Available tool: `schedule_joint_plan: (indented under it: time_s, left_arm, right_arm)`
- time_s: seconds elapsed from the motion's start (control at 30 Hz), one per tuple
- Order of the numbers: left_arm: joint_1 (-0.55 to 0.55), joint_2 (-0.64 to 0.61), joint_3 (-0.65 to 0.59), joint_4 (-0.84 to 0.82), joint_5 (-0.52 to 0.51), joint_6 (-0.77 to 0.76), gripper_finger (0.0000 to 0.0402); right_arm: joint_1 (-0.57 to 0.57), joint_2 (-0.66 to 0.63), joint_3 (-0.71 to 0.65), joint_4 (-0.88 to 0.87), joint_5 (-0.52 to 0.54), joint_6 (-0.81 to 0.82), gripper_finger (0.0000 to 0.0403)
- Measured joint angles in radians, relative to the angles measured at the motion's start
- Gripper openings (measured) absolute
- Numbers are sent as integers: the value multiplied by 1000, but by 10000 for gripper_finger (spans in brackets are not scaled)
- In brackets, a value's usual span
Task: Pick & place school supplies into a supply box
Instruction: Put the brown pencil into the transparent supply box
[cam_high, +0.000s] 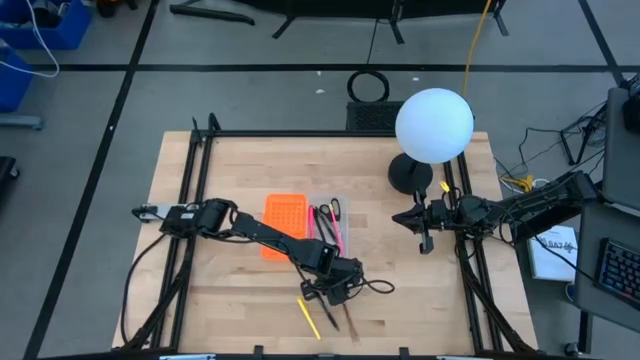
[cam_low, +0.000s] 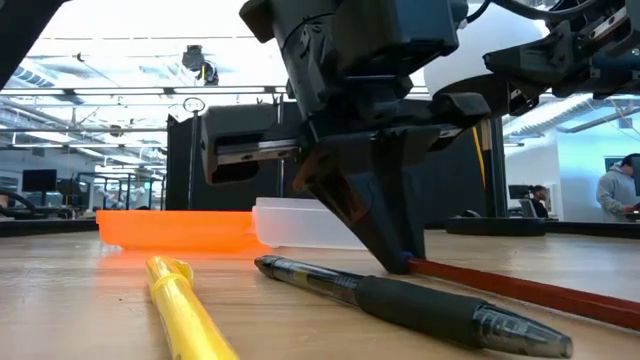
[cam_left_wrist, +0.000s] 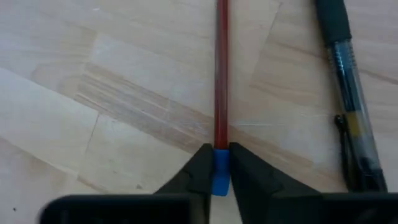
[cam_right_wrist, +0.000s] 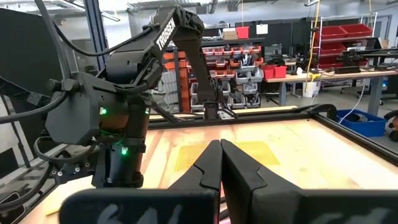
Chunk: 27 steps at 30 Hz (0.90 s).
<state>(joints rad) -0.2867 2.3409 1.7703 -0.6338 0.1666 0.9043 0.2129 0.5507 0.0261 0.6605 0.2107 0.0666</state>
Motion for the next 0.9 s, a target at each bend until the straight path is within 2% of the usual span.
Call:
schedule_joint_plan:
  time_s: [0.07,0.13,0.33,0.5,0.8,0.9]
  left_arm:
    - [-1,0,0,-1,-4,0,26]
    - [-2,0,0,-1,-5,1,15]
    - [-16,-22,-2,3,-36,35,33]
    - [-46,-67,-10,-8,-160,83,12]
    - [-48,-163,-7,-86,-370,207,18]
    - [-48,-197,-6,-130,-475,277,11]
  right_arm:
    - [0,0,0,0,0,0,0]
    - [0,0,0,0,1,-1,0]
    - [0,0,0,-16,1,4,0]
    - [0,0,0,-22,1,14,0]
    - [0,1,0,-27,0,19,0]
    - [0,1,0,-30,-1,26,0]
